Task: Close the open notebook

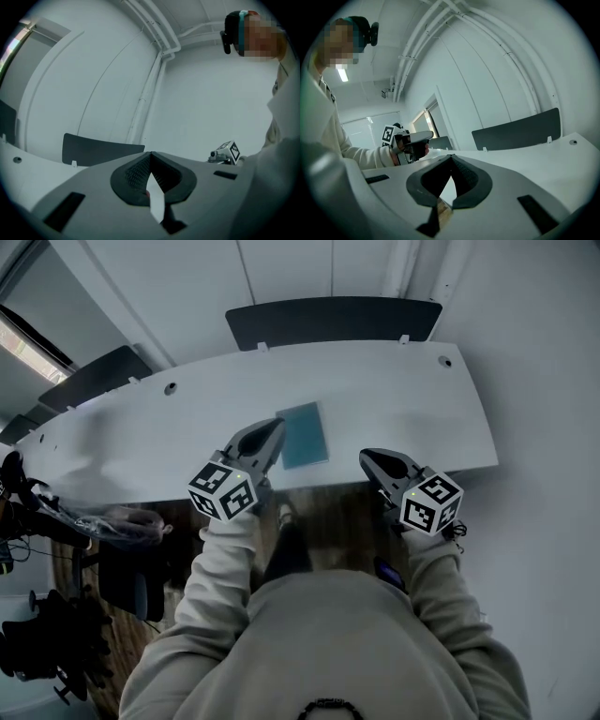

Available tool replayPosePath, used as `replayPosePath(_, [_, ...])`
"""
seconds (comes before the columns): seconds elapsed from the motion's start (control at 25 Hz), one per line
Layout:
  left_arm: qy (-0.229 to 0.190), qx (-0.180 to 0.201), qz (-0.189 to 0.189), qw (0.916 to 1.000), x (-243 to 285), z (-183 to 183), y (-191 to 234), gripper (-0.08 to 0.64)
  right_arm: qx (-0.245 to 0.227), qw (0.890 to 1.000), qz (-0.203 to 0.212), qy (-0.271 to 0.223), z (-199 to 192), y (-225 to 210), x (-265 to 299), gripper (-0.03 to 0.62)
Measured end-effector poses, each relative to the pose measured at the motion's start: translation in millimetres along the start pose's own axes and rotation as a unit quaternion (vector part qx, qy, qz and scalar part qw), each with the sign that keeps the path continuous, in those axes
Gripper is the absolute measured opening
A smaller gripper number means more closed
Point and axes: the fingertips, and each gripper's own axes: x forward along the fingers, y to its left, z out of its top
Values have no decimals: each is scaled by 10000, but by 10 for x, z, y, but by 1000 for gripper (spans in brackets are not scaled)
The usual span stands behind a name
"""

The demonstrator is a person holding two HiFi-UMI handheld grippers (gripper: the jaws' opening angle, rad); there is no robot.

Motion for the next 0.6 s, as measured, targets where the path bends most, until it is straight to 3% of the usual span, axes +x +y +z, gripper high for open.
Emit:
replayPosePath(0.08, [-56,-144,184,9997,-58,-76,180,3,47,9999,-93,20,-60,-43,87,20])
replayPosePath(0.24, [-348,-387,930,9943,-136,-23,776,2,256,9991,-310,159,-188,-291,259,20])
replayPosePath(0.6, [92,-434,664,9968,176,-255,1462,2,348,9977,-360,455,-126,-700,1073,20])
